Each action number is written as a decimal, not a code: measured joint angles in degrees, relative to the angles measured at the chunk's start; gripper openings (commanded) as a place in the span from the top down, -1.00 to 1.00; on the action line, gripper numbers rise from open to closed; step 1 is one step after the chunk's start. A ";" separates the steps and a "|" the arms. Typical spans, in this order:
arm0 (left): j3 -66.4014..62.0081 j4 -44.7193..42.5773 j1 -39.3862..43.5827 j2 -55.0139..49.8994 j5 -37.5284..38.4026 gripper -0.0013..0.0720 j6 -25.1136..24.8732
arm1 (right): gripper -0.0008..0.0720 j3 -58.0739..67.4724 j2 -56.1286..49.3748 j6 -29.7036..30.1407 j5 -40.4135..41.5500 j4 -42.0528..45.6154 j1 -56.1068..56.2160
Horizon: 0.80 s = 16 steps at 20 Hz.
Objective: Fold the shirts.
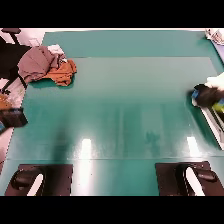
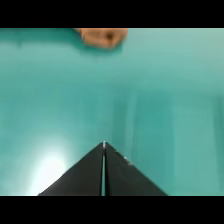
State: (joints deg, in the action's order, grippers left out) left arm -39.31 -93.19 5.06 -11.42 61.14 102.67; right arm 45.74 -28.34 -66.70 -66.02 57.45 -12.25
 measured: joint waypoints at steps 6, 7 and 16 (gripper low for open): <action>7.28 -0.85 0.00 5.16 3.19 0.89 0.31 | 0.50 -23.89 23.26 -7.72 6.08 2.25 8.50; 7.56 -0.87 0.00 5.51 3.34 0.89 0.33 | 0.50 -25.46 25.53 -9.16 6.49 2.25 8.94; 8.44 -0.96 0.00 6.01 3.80 0.89 0.37 | 0.49 -27.43 24.48 -17.22 6.78 2.32 9.97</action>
